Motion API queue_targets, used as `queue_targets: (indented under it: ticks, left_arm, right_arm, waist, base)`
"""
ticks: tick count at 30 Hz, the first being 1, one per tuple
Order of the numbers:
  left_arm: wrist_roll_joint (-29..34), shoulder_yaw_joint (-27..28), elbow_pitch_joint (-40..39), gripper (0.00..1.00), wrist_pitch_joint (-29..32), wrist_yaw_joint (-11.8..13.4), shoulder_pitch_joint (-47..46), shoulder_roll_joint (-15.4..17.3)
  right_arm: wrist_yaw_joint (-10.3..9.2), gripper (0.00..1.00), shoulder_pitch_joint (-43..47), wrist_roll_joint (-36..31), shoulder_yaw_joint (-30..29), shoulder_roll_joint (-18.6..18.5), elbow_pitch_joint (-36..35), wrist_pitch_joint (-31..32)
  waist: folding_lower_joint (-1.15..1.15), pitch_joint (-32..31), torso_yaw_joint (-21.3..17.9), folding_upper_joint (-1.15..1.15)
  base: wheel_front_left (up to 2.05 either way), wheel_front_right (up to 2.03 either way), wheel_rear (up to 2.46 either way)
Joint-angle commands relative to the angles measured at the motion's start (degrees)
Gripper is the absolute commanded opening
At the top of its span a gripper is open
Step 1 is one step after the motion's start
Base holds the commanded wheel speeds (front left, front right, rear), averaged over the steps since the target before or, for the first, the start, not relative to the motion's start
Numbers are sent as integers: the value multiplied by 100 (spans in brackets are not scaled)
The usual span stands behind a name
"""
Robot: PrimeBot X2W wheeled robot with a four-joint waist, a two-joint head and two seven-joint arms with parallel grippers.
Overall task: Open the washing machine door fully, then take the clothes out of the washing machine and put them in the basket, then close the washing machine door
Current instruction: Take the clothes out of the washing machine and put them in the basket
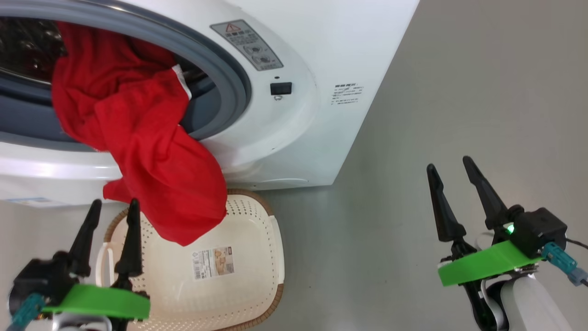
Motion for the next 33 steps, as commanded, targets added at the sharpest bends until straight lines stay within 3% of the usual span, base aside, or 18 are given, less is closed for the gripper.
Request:
queue_targets:
  ticks: [1,9,21,28,33]
  left_arm:
    - [66,255,-251,100,-29,10,157,106]
    - [264,349,-887,100,-29,10,690,-24]
    - [255,210,-990,100,-29,10,581,23]
    - [150,-357,-421,100,-29,10,-585,438]
    - [4,-864,426,100,-29,10,-1460,727]
  right_arm:
    - [28,100,125,-55,103,-12,-112,-37]
    - [28,100,296,-45,71,-12,-109,-37]
    - [28,100,284,-34,71,-12,-141,-37]
    - [28,100,146,-38,84,-12,-166,-37]
    - [28,100,3,-19,171,-12,-176,-37]
  waist:
    - [0,-70,7,0]
    - [0,-221,0,0]
    - [0,-173,-36,0]
    - [0,92,33,0]
    - [0,294,-31,0]
  base:
    - [0,0,0]
    - [0,0,0]
    - [0,0,0]
    - [0,0,0]
    - [0,0,0]
